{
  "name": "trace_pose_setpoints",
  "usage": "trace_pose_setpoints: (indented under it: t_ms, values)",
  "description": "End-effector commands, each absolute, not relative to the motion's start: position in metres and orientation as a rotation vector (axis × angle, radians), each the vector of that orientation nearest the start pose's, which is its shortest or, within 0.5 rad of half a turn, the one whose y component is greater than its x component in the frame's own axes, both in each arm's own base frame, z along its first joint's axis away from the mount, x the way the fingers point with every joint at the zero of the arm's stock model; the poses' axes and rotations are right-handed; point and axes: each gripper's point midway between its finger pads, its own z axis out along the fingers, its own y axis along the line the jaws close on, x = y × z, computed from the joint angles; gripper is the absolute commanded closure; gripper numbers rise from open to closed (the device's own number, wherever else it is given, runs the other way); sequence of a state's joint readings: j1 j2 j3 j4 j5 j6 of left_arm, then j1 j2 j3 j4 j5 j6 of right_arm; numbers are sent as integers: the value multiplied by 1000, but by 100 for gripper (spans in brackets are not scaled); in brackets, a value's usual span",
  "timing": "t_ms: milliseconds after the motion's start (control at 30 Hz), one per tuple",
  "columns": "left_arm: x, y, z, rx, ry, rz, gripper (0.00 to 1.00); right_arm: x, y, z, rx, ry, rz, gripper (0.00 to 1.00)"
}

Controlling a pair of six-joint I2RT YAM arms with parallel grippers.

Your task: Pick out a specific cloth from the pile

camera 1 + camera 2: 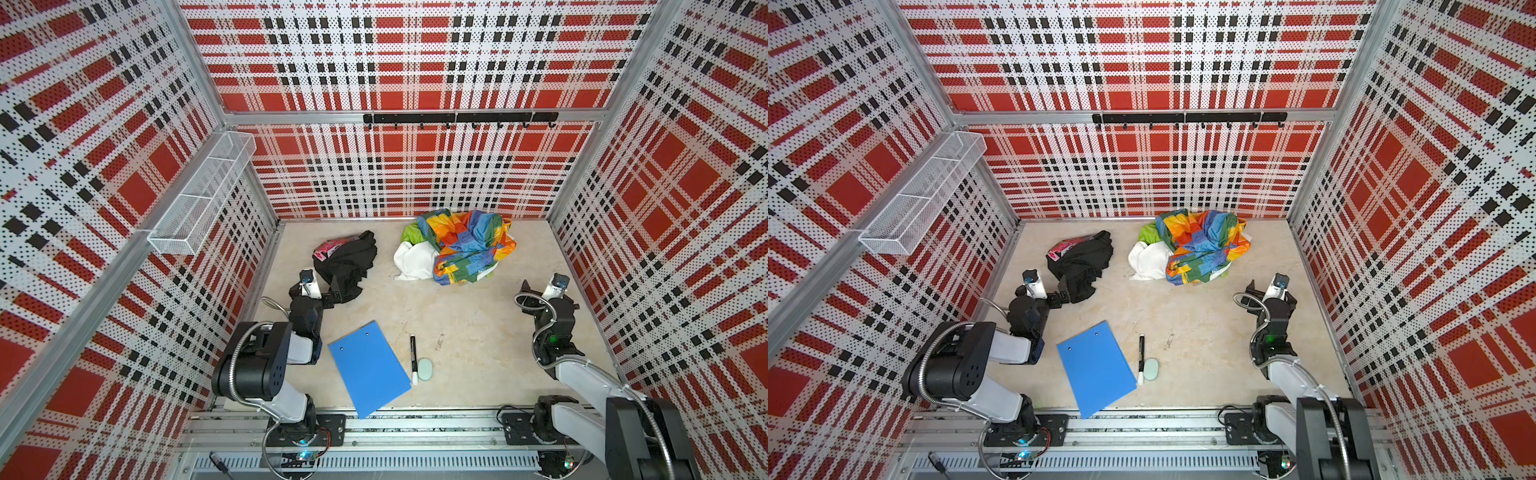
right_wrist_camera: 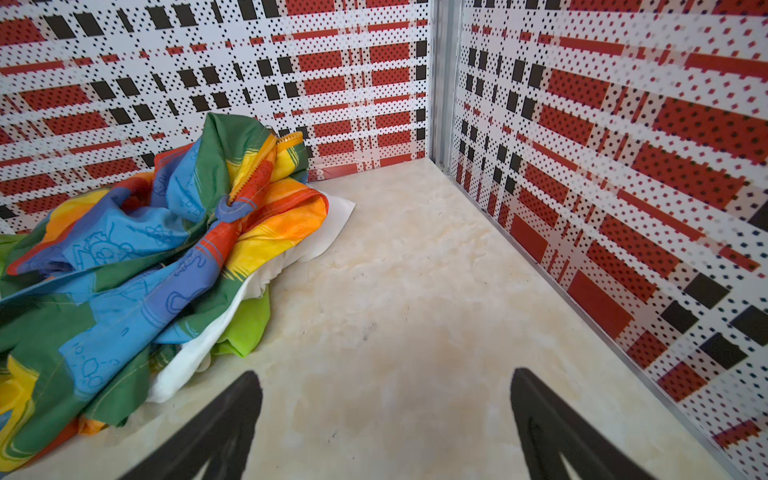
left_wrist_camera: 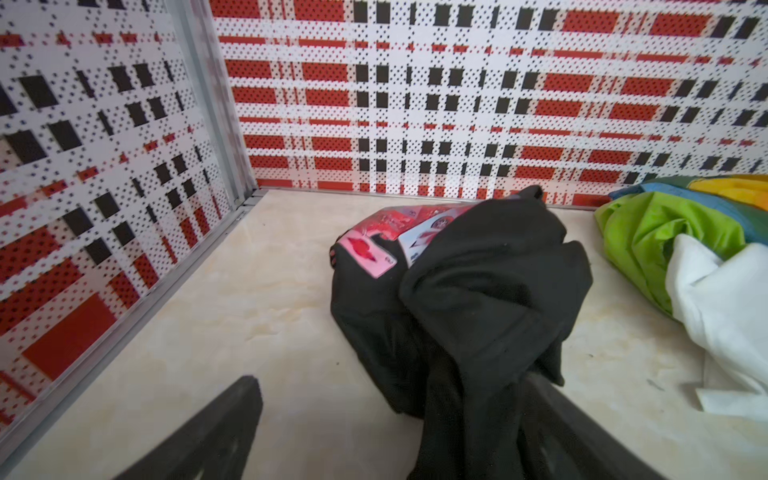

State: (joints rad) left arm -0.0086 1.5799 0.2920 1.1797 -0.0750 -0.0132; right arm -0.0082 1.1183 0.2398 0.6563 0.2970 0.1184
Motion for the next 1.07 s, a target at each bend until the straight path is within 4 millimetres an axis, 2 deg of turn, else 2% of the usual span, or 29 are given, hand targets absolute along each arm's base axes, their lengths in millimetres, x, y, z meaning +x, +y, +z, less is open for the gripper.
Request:
trace_pose_setpoints:
  t_ms: [0, 133, 300, 467, 533, 600, 700, 1033]
  values:
    - [395, 7, 132, -34, 1690, 34, 1, 346, -56, 170, 305, 1630, -196, 0]
    - [395, 7, 133, -35, 1689, 36, 1, 353, -53, 161, 273, 1620, -195, 0]
    - [395, 7, 132, -35, 1691, 38, 1, 363, -51, 162, 253, 1587, -174, 0]
    - [395, 7, 132, -34, 1689, 37, 1, 369, -30, 150, 130, 1560, -99, 0]
    - [395, 7, 132, -34, 1690, 38, 1, 371, -30, 143, 134, 1611, -100, 0]
    - [395, 7, 133, -34, 1688, 39, 1, 374, -32, 146, 144, 1592, -107, 0]
    - [395, 7, 133, -33, 1687, 38, 1, 379, -35, 140, 162, 1631, -119, 0]
    - [394, 6, 133, -29, 1688, 39, 1, 379, -34, 142, 158, 1623, -129, 0]
